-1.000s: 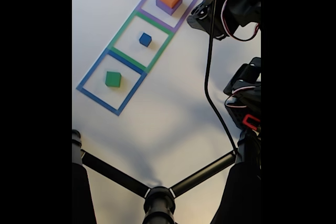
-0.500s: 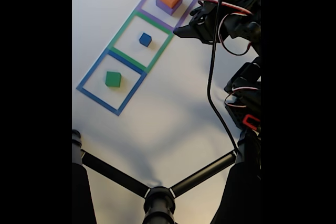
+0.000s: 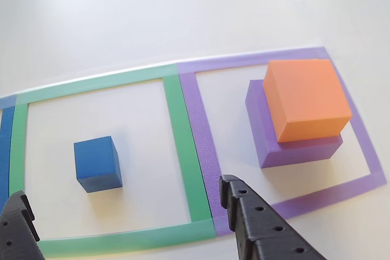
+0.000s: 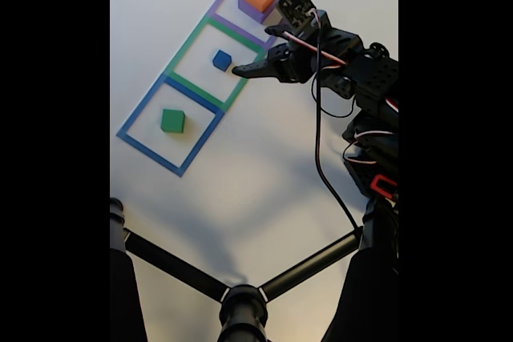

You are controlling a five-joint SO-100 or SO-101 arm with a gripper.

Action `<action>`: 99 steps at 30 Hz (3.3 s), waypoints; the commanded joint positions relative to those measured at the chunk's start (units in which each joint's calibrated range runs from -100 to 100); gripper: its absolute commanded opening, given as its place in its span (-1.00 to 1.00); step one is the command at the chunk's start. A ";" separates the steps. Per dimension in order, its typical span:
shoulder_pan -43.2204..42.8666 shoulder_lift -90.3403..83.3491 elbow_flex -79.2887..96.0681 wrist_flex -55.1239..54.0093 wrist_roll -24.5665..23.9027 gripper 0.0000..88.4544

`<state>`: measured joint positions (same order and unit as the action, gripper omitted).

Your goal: Tower of hanoi

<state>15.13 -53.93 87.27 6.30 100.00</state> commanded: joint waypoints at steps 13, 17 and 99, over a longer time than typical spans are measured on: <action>-2.97 45.28 0.91 -57.17 0.00 -0.13; -4.95 54.65 -1.72 -65.51 0.00 -0.13; -10.44 79.97 -16.26 -75.87 0.00 -0.93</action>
<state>5.14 27.11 72.06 -68.02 99.25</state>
